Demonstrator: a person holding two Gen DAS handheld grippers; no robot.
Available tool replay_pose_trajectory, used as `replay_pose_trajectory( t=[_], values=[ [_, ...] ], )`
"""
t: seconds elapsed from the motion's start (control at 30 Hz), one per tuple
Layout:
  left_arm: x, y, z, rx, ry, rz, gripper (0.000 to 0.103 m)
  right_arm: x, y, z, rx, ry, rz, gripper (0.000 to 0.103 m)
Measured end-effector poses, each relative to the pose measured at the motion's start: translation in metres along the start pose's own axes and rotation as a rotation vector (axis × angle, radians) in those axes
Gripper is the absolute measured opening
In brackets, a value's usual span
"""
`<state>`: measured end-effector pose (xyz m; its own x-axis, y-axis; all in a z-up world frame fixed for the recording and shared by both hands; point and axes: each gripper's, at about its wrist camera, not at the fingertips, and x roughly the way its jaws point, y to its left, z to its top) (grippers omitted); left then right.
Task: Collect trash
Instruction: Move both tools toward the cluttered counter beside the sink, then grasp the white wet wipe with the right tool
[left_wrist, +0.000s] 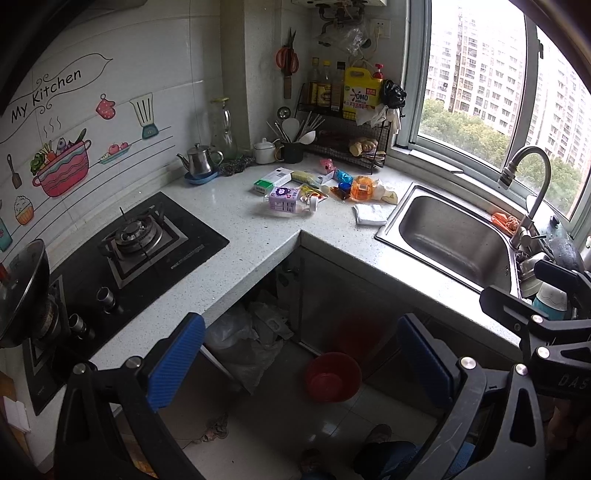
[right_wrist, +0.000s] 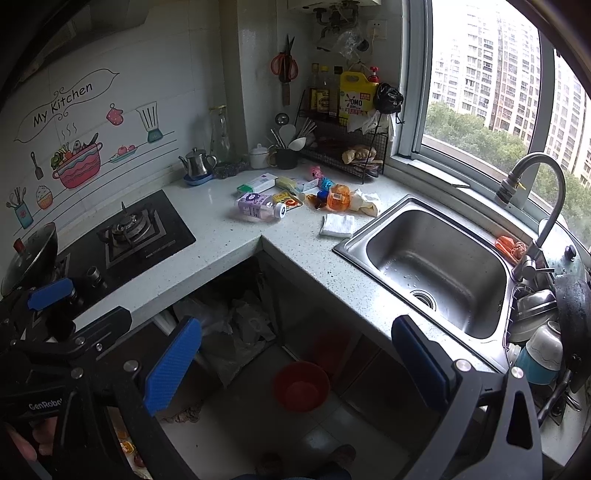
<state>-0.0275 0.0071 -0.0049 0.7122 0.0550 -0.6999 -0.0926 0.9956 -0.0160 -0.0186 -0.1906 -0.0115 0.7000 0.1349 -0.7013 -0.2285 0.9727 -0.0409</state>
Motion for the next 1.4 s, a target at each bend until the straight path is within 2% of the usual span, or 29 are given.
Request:
replay_pose_trajectory(
  t=[0.57, 0.87, 1.07, 1.17, 1.4],
  values=[
    [0.010, 0.003, 0.010, -0.010, 0.001, -0.007, 0.103, 0.007, 0.000, 0.006, -0.005, -0.003, 0.003, 0.103],
    [0.027, 0.009, 0.020, 0.013, 0.042, -0.016, 0.103, 0.020, -0.003, 0.015, 0.027, 0.017, 0.005, 0.103],
    [0.053, 0.013, 0.044, 0.014, 0.069, -0.036, 0.103, 0.043, -0.014, 0.037, 0.035, 0.025, 0.007, 0.103],
    [0.072, 0.010, 0.061, 0.022, 0.075, -0.014, 0.103, 0.060, -0.026, 0.050, 0.034, 0.024, 0.001, 0.103],
    [0.129, -0.004, 0.111, -0.009, 0.115, -0.009, 0.103, 0.118, -0.063, 0.100, 0.013, 0.047, 0.015, 0.103]
  ],
)
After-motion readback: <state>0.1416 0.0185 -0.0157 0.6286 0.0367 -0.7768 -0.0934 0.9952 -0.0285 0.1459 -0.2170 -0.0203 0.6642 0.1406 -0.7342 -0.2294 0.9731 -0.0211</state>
